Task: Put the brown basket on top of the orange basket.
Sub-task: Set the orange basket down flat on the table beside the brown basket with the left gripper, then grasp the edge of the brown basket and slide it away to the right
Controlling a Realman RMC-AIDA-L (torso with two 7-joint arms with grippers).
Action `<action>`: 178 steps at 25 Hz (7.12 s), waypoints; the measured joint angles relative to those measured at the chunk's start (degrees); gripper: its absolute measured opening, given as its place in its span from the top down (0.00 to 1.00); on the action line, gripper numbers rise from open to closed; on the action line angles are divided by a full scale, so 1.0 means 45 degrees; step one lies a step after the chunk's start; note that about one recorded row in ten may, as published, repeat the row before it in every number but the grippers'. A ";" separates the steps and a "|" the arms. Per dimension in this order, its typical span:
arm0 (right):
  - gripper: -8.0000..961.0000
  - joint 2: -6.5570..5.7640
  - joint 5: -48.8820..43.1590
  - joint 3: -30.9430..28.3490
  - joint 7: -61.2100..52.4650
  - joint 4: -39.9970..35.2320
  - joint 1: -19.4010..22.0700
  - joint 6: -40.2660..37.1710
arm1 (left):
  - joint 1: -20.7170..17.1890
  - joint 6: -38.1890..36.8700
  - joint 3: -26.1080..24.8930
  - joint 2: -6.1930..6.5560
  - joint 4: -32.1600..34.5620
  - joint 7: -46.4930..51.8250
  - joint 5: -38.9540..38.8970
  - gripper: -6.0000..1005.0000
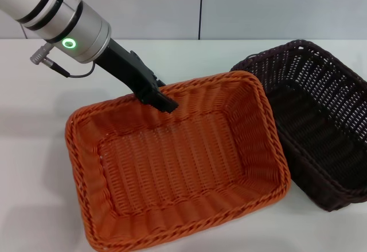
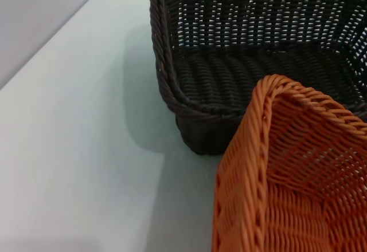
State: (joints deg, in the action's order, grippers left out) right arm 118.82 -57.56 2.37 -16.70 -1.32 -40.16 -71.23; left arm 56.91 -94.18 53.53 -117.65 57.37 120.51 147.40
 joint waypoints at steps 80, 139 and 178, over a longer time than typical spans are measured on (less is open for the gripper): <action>0.48 -0.0912 -2.0816 1.0198 -1.5666 -1.2789 0.0203 -1.0337 | -0.6433 0.6819 0.4354 -0.0189 -0.5000 -1.8527 -2.7476 0.18; 0.50 -0.1709 -2.1324 0.8444 -1.5964 -1.2058 -0.1444 -0.5705 | -0.5882 0.7391 0.4315 -0.0119 -0.6174 -1.9412 -2.8204 0.18; 0.70 -0.1106 -2.1511 0.8928 -1.5813 -1.3226 -0.0314 -0.6386 | -0.5918 0.7588 0.4226 -0.0165 -0.6484 -1.9260 -2.8223 0.18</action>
State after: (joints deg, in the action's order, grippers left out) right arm 113.85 -154.36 42.54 -87.86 -60.84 -41.57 -99.97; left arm 30.27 -60.04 72.55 -118.39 28.20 33.84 20.40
